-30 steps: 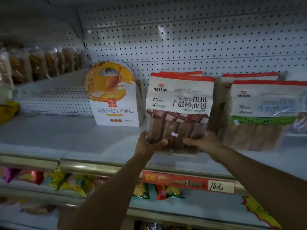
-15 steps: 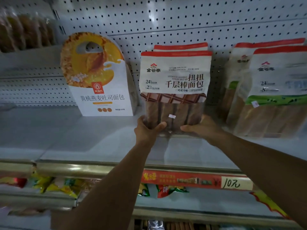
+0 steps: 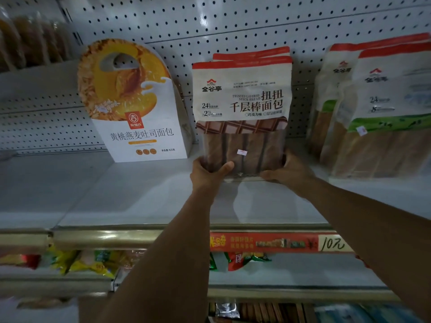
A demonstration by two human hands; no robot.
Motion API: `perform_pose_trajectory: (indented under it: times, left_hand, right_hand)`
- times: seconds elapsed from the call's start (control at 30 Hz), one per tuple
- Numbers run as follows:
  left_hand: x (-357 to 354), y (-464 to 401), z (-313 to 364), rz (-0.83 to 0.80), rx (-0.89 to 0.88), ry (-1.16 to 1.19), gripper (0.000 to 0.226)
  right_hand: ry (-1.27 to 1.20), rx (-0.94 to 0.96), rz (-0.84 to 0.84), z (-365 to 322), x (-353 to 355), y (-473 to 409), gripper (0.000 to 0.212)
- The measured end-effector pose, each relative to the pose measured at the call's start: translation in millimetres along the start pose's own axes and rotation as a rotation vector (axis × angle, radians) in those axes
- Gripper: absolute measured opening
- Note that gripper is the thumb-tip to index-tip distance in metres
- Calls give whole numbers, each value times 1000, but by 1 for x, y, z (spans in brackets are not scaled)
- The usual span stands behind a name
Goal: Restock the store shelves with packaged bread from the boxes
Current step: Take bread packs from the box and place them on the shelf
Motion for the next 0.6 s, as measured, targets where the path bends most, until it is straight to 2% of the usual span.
perform_pose_trajectory:
  times: [0.07,0.17,0.2,0.23,0.3,0.47,0.6]
  left_hand:
    - [2,6,4,-20,-3,19,92]
    - [8,16,3,-10,27,47,123]
    - [10,21,3,-5,54,58,127]
    - [12,28,7,-2,82,70,122]
    - [13,44,17,19,116,118,99]
    - [8,74,20,116,66,315,47]
    - [-1,111,27,29,32,460,27]
  right_hand:
    - [10,-20,7,3,0,8,89]
    - [80,-76,64,0,-2,29,86]
    - [88,-110,73,-2,-5,37,86]
    - [96,-139,72,-4,-8,45,88]
    - [121,-165,94,-6,-11,58,87]
    - [220,6,283,-21,-9,88,29]
    - [203,67,269,-28,-15,126,18]
Point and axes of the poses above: each hand's wrist, its own y-axis away from the middle knuckle, its own x-axis out of the back of the hand, z = x × y, the point moved 2 cm from there along -y, towards the middle knuckle, and after that the axes turned 14 degrees about -z, right-handed, at the moved point
